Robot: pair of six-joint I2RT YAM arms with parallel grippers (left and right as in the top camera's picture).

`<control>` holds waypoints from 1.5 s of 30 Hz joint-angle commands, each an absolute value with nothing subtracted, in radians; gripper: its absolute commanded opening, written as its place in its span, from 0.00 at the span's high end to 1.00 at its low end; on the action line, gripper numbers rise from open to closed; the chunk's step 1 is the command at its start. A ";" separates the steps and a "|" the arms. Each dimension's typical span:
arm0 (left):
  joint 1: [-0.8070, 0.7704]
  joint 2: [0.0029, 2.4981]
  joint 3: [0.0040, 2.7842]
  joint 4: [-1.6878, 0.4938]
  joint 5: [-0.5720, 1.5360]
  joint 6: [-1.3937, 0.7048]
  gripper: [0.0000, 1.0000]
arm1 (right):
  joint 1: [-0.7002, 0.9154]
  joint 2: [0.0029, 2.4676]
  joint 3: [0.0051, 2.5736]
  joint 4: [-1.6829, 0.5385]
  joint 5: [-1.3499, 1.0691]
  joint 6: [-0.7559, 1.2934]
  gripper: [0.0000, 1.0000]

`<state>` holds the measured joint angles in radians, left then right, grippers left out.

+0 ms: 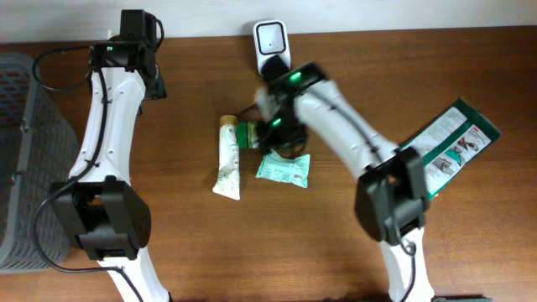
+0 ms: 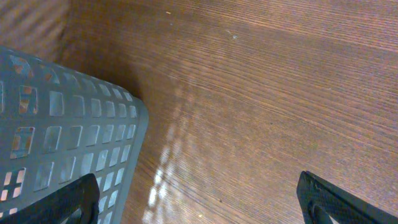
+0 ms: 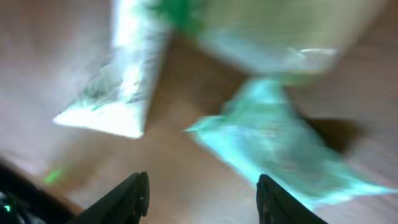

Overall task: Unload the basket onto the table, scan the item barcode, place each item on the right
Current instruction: 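Reach the right gripper to the mint-green packet and grasp it, then lift the mint-green packet with the right gripper toward the scanner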

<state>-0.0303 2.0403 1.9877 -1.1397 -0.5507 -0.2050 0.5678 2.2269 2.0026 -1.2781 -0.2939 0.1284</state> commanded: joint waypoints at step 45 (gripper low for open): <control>-0.030 2.032 1.991 -1.139 -0.561 -0.204 0.01 | 0.145 2.217 1.462 -1.027 -0.808 -0.025 0.46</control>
<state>-0.0303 2.0403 1.9877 -1.1397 -0.5507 -0.2050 0.1333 2.2150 1.4910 -1.0504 -0.8261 -0.0475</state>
